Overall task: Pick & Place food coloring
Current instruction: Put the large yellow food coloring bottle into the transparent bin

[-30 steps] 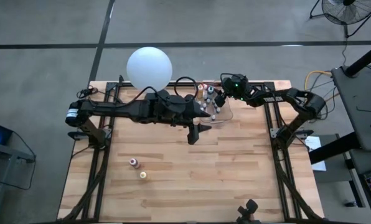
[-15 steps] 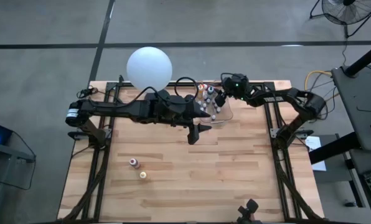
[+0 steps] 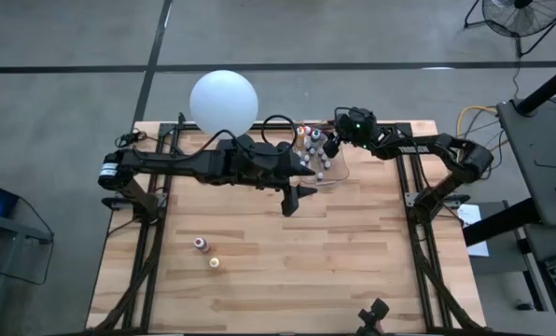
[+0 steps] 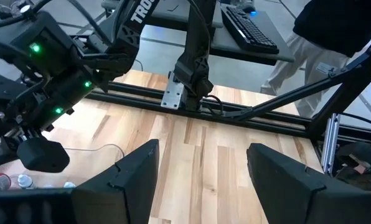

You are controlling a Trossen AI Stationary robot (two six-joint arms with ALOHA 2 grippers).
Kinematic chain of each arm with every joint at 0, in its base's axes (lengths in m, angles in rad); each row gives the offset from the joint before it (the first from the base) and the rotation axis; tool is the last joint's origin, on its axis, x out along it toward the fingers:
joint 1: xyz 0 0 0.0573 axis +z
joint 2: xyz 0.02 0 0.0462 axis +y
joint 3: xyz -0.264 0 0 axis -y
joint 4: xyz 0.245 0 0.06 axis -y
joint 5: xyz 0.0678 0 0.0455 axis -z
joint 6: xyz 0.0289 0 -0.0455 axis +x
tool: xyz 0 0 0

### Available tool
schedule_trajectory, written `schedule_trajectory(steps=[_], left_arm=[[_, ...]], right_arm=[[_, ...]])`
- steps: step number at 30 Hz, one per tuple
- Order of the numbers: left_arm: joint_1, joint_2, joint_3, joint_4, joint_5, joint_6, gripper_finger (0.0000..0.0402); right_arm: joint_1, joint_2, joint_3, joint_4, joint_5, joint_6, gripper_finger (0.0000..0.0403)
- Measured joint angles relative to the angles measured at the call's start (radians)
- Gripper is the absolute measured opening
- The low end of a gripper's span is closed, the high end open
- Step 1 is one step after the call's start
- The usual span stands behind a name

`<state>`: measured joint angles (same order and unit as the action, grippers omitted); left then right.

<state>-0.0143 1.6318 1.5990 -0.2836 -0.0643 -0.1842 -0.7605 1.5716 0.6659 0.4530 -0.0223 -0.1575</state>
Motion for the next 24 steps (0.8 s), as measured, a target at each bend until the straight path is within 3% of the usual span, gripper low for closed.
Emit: schedule_trajectory(steps=[7,12,20,24], left_arm=[[0.0,0.0,0.0,-0.001,0.0,-0.008,0.0216],[0.0,-0.003,-0.001,-0.006,-0.01,-0.051,0.0216],[-0.043,-0.061,-0.001,-0.112,-0.193,-0.071,0.0211],[-0.07,-0.096,-0.005,-0.15,-0.209,-0.071,0.0204]], right_arm=[[0.001,-0.066,0.055,-0.037,0.004,-0.022,0.0178],[0.016,-0.147,0.124,-0.165,-0.004,0.011,0.0178],[0.102,-0.293,0.234,-0.438,-0.096,0.023,0.0178],[0.164,-0.345,0.277,-0.535,-0.159,0.09,0.0178]])
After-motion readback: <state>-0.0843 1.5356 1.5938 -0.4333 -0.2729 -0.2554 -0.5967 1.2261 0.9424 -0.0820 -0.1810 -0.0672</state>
